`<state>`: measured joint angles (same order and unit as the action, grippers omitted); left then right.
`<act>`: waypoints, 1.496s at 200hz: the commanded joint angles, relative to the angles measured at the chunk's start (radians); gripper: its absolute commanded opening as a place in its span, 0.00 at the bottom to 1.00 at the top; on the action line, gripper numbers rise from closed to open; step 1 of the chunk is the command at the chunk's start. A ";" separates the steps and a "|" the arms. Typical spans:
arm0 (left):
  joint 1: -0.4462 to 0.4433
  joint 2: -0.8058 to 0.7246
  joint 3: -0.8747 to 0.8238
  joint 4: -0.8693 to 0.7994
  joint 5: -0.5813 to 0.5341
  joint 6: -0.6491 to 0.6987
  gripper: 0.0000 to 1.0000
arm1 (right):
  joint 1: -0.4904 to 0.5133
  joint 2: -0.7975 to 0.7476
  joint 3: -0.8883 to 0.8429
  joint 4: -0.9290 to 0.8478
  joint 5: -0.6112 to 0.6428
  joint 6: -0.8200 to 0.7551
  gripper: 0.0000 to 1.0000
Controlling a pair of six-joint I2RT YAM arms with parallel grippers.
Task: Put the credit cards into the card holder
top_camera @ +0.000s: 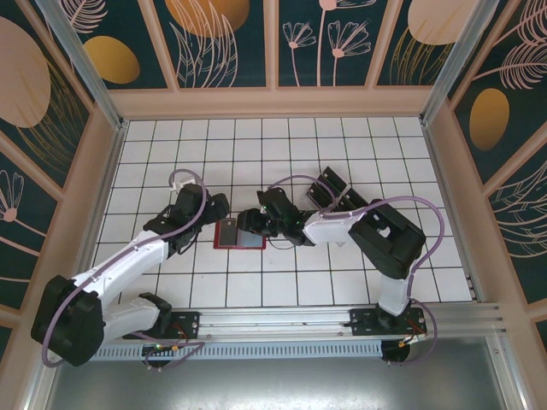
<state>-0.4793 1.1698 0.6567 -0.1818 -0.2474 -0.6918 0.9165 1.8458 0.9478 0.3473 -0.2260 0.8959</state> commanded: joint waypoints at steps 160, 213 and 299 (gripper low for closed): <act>0.053 0.166 -0.073 0.072 0.179 0.048 0.99 | 0.059 -0.027 0.049 0.018 -0.001 -0.012 0.43; 0.069 0.225 -0.067 0.091 0.194 0.048 0.99 | 0.081 0.005 0.077 0.025 -0.016 -0.021 0.42; 0.114 0.285 -0.083 0.128 0.255 0.051 0.99 | 0.085 0.041 0.103 0.091 -0.079 -0.042 0.42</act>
<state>-0.3698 1.4265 0.5884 -0.1005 -0.0509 -0.6540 0.9794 1.8809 1.0111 0.3527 -0.2489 0.8772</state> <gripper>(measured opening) 0.986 0.425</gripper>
